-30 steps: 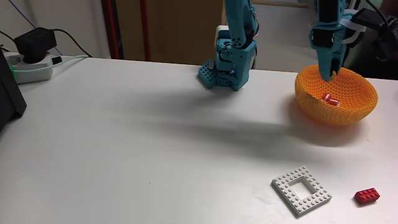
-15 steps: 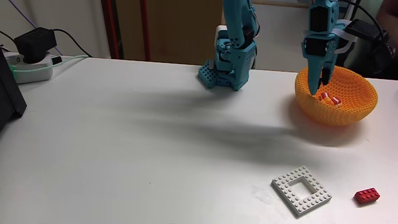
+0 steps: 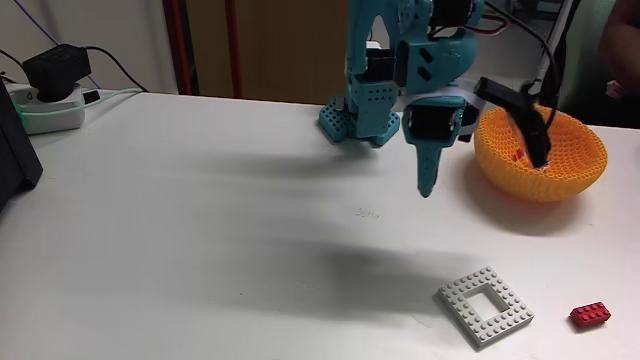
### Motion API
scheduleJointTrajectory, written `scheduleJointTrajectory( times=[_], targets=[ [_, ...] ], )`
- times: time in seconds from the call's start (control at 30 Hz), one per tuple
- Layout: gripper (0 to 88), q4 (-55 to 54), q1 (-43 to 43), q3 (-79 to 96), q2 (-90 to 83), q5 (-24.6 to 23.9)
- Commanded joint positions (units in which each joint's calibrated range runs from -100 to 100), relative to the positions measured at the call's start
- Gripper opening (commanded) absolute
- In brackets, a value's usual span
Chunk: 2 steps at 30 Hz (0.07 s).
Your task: Pick only small cubed objects and place them into the bowl
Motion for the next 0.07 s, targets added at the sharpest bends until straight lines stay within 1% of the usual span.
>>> scheduleJointTrajectory(
  times=[0.0,0.03],
  targets=[
    [0.2,-2.9,5.5,1.6,-0.2,10.2],
    [0.2,-4.7,6.8,3.6,-1.3,12.0]
  ],
)
